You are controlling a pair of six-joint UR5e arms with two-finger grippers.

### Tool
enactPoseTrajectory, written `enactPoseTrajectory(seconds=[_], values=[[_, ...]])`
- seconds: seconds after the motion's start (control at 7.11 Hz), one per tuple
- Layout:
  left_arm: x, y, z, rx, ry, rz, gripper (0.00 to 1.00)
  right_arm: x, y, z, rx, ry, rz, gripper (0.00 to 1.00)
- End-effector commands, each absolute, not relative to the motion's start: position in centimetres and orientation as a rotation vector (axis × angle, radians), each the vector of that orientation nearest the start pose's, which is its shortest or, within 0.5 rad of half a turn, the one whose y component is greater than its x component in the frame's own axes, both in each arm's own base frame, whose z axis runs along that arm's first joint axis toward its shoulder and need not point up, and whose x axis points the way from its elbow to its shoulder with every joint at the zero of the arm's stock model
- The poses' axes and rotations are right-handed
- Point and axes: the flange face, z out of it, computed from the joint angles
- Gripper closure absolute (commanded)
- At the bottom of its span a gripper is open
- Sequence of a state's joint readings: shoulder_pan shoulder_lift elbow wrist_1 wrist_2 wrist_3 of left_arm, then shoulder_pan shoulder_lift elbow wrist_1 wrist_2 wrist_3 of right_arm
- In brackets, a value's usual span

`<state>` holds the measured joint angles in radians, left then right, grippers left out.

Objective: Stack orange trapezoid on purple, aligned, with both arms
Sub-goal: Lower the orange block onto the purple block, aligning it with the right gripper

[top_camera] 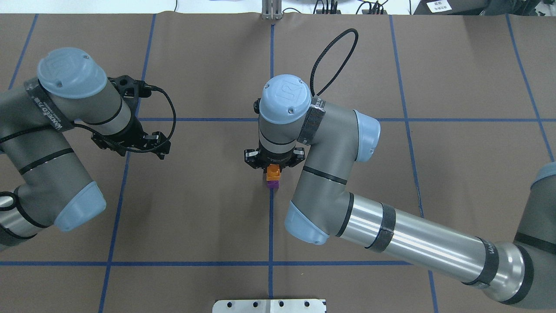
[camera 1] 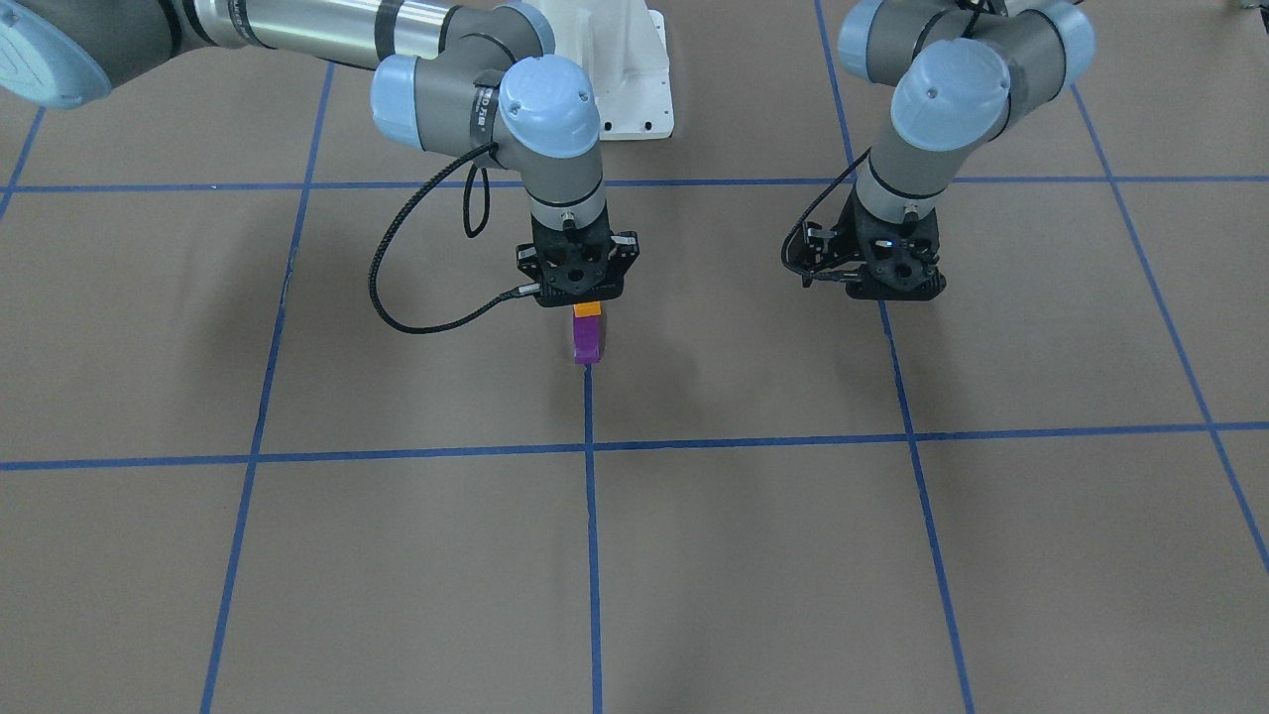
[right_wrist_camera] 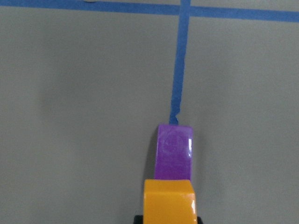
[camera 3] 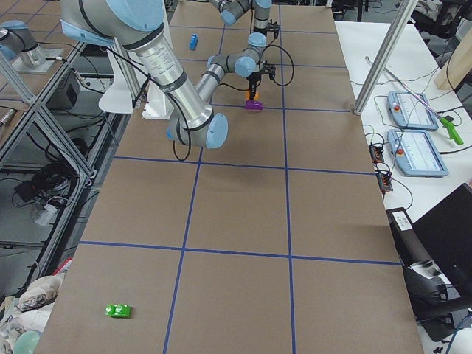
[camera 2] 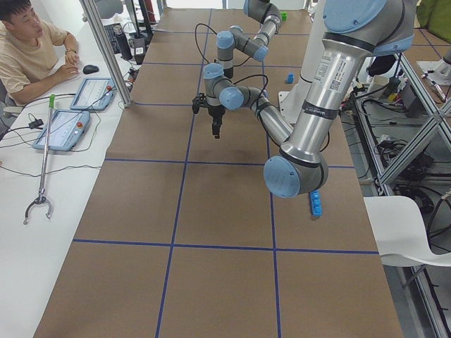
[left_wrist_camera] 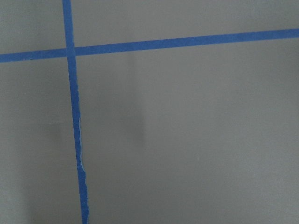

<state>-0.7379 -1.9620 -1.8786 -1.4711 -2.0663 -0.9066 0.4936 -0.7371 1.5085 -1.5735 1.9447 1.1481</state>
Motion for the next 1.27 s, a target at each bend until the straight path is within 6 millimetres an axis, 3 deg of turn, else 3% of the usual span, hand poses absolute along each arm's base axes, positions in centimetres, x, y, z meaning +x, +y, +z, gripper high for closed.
enactPoseTrajectory(seconds=[0.0, 1.12], values=[[38.2, -46.3, 31.9, 0.011, 0.758, 0.078, 0.0, -60.4, -43.1, 17.8, 0.033, -0.82, -0.092, 1.0], [38.2, -46.2, 31.6, 0.012, 0.763, 0.076, 0.0, -61.4, -42.7, 19.0, 0.021, -0.801, -0.099, 1.0]])
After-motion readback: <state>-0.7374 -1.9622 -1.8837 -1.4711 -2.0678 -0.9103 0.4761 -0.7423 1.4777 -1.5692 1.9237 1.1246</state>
